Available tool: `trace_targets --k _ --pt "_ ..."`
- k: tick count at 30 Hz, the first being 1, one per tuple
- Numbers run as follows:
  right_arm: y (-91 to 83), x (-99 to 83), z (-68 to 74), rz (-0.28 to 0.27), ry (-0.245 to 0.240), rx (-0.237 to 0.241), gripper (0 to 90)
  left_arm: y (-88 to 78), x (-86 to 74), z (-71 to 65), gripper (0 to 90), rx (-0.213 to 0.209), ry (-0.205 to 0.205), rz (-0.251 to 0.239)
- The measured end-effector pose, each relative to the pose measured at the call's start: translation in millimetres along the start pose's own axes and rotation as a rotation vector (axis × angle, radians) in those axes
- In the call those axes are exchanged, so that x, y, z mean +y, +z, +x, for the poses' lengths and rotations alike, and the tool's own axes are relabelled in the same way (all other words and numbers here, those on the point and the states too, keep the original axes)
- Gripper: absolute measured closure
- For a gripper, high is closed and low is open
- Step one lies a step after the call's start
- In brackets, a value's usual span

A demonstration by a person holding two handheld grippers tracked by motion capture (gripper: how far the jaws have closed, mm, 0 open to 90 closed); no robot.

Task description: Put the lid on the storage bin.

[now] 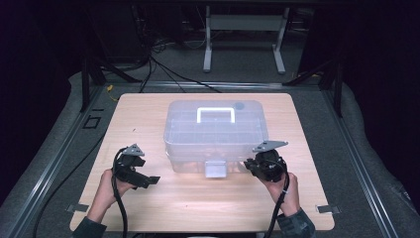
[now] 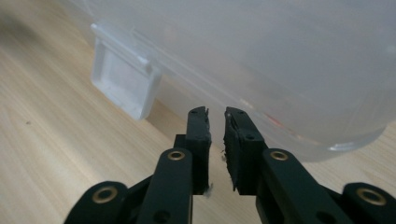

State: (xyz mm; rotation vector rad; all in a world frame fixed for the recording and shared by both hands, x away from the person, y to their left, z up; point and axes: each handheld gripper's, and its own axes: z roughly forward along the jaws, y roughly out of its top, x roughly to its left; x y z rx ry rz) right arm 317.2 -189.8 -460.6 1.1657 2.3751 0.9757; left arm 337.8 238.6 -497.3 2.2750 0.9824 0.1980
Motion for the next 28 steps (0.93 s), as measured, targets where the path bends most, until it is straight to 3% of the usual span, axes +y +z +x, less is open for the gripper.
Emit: trace_targets --k 3,6,9,13,15,16,18,19,20,22,28 --pt "-8.4 -8.2 -2.1 0.002 -0.009 -0.02 75.6 -5.5 -5.5 0.2 5.2 0.022 0.001 -0.02" --pt "-19.5 -21.5 -9.4 -0.015 0.016 -0.048 64.5 -12.2 -14.8 1.6 2.9 0.054 -0.007 -0.039" --pt "-26.8 -39.2 -21.6 -0.023 0.063 -0.079 47.6 -17.0 -25.8 3.6 0.9 0.095 -0.023 -0.046" --pt "-29.2 -65.3 -40.7 -0.023 0.124 -0.107 22.0 -18.6 -40.4 7.1 0.2 0.116 -0.059 -0.038" --pt "-27.5 -77.6 -48.4 -0.031 0.153 -0.113 14.6 -18.4 -46.5 9.0 0.2 0.13 -0.071 -0.036" --pt "-27.1 -82.5 -50.2 -0.015 0.165 -0.152 14.4 -18.1 -49.4 10.2 0.2 0.133 -0.079 -0.037" --pt "-24.1 -92.4 -56.2 -0.027 0.191 -0.109 8.9 -17.0 -54.0 11.9 0.2 0.143 -0.097 -0.041" --pt "-24.0 -95.3 -56.2 -0.001 0.205 -0.164 6.0 -16.2 -55.9 12.8 0.2 0.141 -0.1 -0.041" --pt "-20.9 -99.6 -60.2 -0.021 0.212 -0.094 3.5 -15.2 -57.8 13.4 0.2 0.138 -0.105 -0.041" --pt "-17.4 -103.9 -61.2 0.012 0.22 -0.15 0.0 -13.5 -60.5 14.5 0.2 0.132 -0.108 -0.045" --pt "-8.4 -113.5 -66.1 0.008 0.236 -0.139 0.0 -5.5 -71.4 15.9 0.1 0.156 -0.129 -0.048"
